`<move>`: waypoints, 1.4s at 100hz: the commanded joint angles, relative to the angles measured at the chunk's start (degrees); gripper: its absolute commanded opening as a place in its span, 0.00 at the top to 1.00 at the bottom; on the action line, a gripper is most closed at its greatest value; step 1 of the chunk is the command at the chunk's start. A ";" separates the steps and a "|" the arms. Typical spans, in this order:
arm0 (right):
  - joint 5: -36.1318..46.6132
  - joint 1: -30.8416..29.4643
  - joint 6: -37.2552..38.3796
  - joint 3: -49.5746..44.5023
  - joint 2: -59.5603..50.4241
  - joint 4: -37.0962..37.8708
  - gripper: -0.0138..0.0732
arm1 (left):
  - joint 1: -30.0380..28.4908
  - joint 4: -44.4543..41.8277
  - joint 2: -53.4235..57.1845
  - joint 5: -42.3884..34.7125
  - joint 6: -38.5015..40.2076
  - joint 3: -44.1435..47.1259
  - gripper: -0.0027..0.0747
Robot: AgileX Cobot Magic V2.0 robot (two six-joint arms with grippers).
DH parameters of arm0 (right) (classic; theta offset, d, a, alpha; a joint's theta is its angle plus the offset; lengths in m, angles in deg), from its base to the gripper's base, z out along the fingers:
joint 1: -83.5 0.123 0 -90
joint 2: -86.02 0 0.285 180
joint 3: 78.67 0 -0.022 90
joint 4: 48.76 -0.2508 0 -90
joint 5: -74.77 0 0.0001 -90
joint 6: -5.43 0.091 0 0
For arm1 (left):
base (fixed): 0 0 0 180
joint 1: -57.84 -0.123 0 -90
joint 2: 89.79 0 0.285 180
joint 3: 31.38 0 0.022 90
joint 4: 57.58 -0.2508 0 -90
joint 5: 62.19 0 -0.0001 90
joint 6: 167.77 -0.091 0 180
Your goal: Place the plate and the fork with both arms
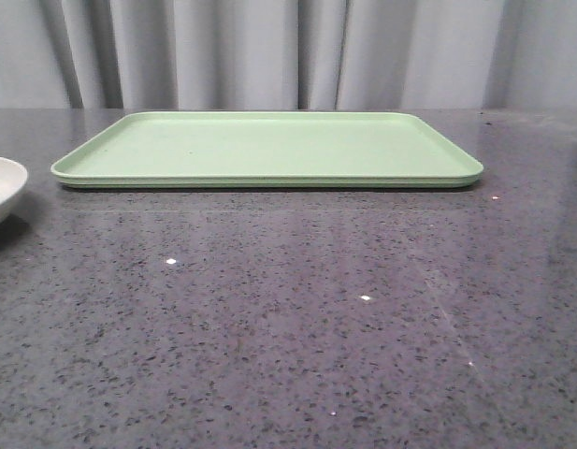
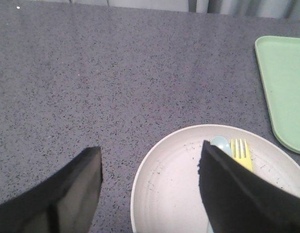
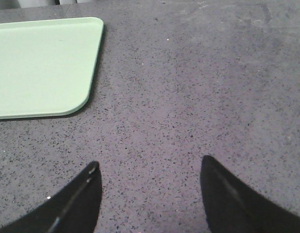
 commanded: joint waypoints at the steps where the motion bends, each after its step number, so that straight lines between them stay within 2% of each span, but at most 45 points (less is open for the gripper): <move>1: 3.64 -0.42 -0.54 2.09 0.69 0.16 0.32 | -0.10 0.00 -3.38 -1.79 0.80 -3.96 0.42; 18: 3.64 -0.42 -0.54 2.09 0.69 0.16 0.32 | -0.10 0.00 -9.63 -0.33 0.69 -6.88 0.42; 41: 3.52 -0.42 -0.54 2.09 0.69 0.16 0.32 | -0.10 -0.64 -19.17 6.69 0.21 -9.57 0.42; 109: 3.31 -0.42 -0.54 2.09 0.69 0.16 0.32 | -0.10 -3.58 -33.53 7.06 -1.28 -9.56 0.42; 140: 3.31 -0.42 -0.54 2.09 0.69 0.16 0.32 | -0.10 -3.70 -35.57 7.28 -2.55 -9.56 0.42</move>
